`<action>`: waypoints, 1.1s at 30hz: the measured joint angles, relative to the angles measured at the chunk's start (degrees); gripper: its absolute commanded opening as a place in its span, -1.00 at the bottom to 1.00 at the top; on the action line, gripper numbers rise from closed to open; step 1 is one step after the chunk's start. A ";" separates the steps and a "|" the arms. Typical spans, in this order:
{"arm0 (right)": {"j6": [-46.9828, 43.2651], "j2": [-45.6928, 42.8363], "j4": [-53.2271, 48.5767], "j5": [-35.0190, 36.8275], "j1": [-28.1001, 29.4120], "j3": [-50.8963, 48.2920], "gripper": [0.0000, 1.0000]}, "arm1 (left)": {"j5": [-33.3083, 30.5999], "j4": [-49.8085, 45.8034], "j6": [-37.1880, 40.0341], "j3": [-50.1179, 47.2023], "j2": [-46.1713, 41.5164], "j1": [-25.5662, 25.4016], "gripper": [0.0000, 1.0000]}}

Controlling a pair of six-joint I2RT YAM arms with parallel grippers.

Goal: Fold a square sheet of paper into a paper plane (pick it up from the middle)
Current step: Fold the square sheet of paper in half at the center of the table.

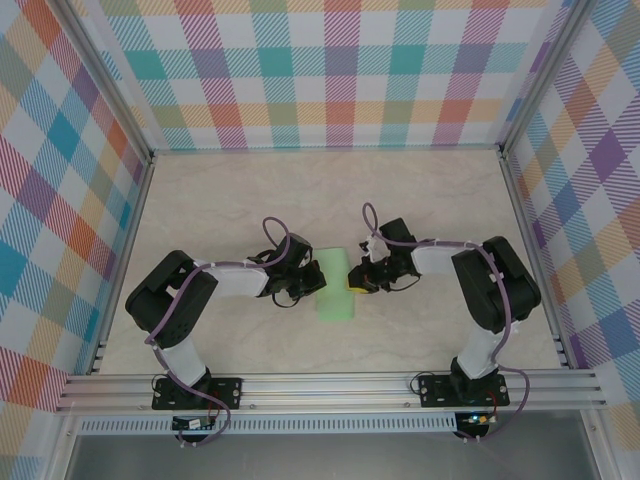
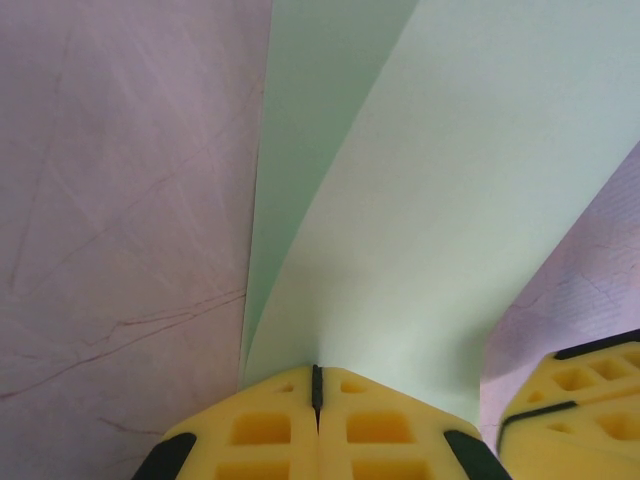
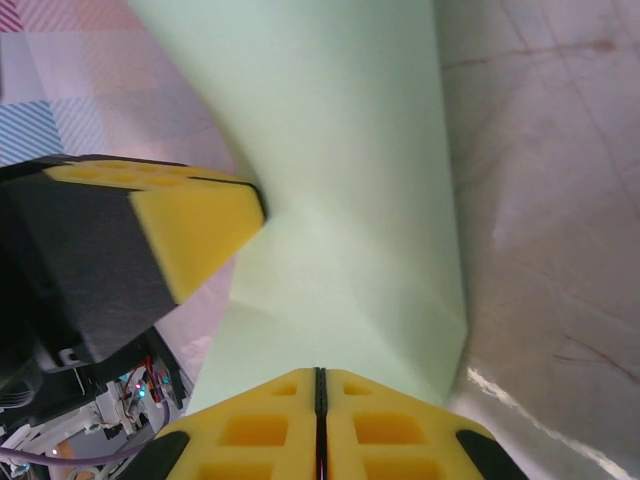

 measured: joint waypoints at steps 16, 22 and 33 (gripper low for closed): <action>-2.08 0.72 -1.90 0.74 0.22 -0.92 -0.80 | -0.02 0.00 0.00 0.00 0.00 0.00 -1.00; -1.88 -2.89 -2.01 -0.02 0.83 -0.94 -0.80 | -0.02 0.00 0.00 0.00 0.00 0.00 -1.00; -1.68 -0.02 -0.35 1.11 2.82 -3.23 -0.81 | -0.02 0.15 0.00 -0.15 -0.02 0.00 -1.00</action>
